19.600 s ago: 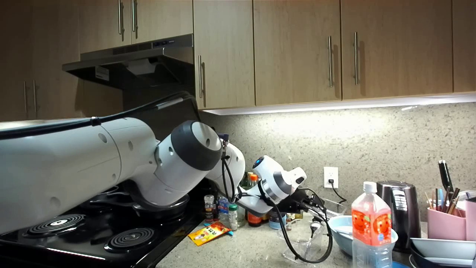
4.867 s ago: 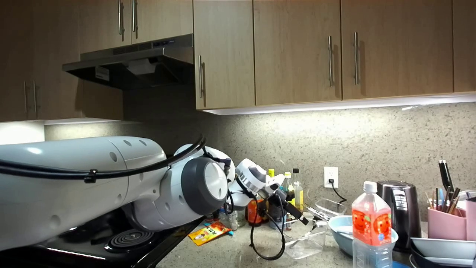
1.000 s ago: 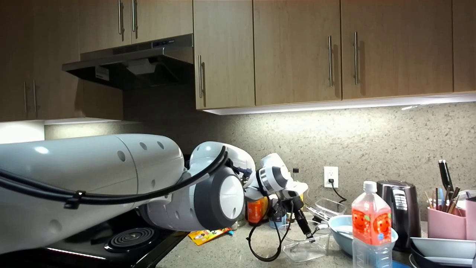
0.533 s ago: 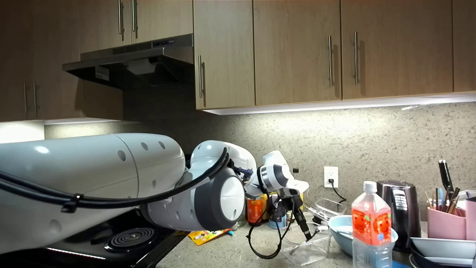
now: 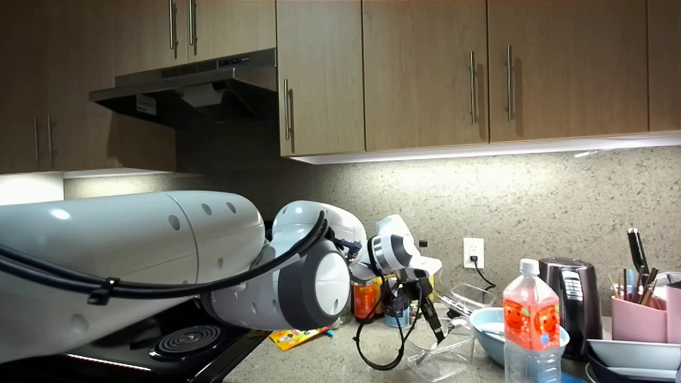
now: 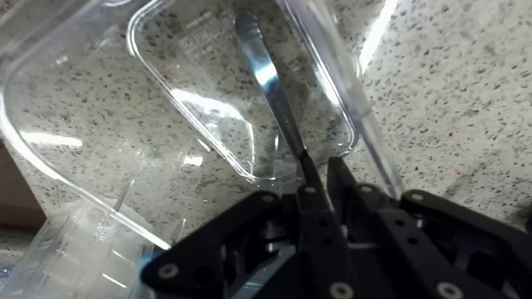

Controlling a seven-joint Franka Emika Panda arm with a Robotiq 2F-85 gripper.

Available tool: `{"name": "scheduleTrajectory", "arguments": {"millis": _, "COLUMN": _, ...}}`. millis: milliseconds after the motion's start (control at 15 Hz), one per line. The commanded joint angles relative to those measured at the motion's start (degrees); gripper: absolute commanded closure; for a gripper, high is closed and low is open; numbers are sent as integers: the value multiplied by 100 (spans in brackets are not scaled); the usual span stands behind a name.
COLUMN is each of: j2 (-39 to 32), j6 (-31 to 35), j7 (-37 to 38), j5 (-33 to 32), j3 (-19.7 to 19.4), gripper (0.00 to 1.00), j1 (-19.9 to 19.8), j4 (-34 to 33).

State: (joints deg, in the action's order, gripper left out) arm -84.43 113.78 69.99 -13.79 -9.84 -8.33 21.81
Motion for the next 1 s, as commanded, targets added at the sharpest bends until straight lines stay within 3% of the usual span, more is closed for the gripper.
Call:
{"name": "scheduleTrajectory", "arguments": {"millis": 0, "j2": -2, "j6": 0, "j7": 0, "j5": -1, "j3": -4, "gripper": 78, "j1": -1, "j4": 0}}
{"name": "scheduleTrajectory", "arguments": {"millis": 67, "j2": -2, "j6": 0, "j7": 0, "j5": -2, "j3": -8, "gripper": 47, "j1": -1, "j4": 0}}
{"name": "scheduleTrajectory", "arguments": {"millis": 267, "j2": 6, "j6": 11, "j7": -63, "j5": 48, "j3": 44, "gripper": 41, "j1": -18, "j4": 22}}
{"name": "scheduleTrajectory", "arguments": {"millis": 667, "j2": 121, "j6": -144, "j7": -454, "j5": 420, "j3": 580, "gripper": 2, "j1": -306, "j4": 259}}
{"name": "scheduleTrajectory", "arguments": {"millis": 800, "j2": 136, "j6": -249, "j7": -509, "j5": 525, "j3": 736, "gripper": 0, "j1": -428, "j4": 291}}
{"name": "scheduleTrajectory", "arguments": {"millis": 867, "j2": 122, "j6": -255, "j7": -487, "j5": 536, "j3": 780, "gripper": 32, "j1": -474, "j4": 271}}
{"name": "scheduleTrajectory", "arguments": {"millis": 933, "j2": 117, "j6": -244, "j7": -453, "j5": 542, "j3": 824, "gripper": 29, "j1": -514, "j4": 250}}
